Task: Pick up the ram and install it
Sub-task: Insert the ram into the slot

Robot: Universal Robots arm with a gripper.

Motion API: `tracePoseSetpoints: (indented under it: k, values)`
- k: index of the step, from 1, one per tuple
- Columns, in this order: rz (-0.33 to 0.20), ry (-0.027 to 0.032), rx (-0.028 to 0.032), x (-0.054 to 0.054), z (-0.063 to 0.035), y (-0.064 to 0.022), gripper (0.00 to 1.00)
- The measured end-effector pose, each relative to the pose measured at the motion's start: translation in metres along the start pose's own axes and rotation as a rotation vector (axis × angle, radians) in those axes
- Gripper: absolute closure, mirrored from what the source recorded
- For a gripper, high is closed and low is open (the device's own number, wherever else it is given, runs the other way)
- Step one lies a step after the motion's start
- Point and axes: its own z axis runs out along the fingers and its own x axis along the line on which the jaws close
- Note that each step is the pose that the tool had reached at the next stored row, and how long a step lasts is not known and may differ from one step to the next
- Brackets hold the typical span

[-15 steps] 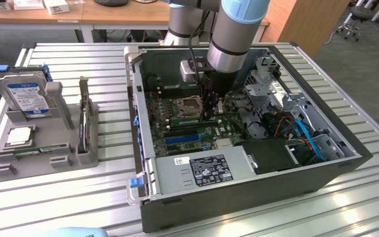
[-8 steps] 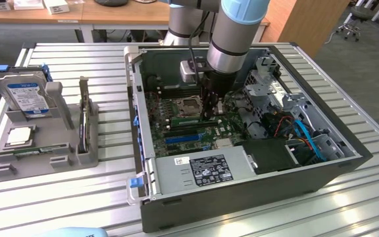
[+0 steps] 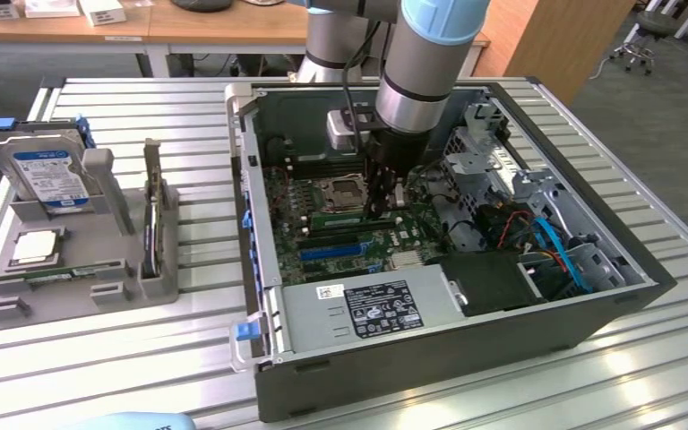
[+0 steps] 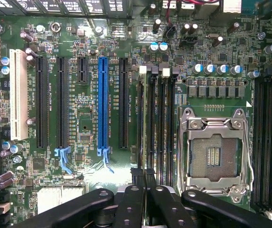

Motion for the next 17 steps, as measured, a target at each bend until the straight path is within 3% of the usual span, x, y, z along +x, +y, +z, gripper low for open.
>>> tracePoseSetpoints:
  k: [17]
  values:
    - [-0.002, 0.0001, -0.0001, 0.0000, 0.0008, -0.0005, 0.88]
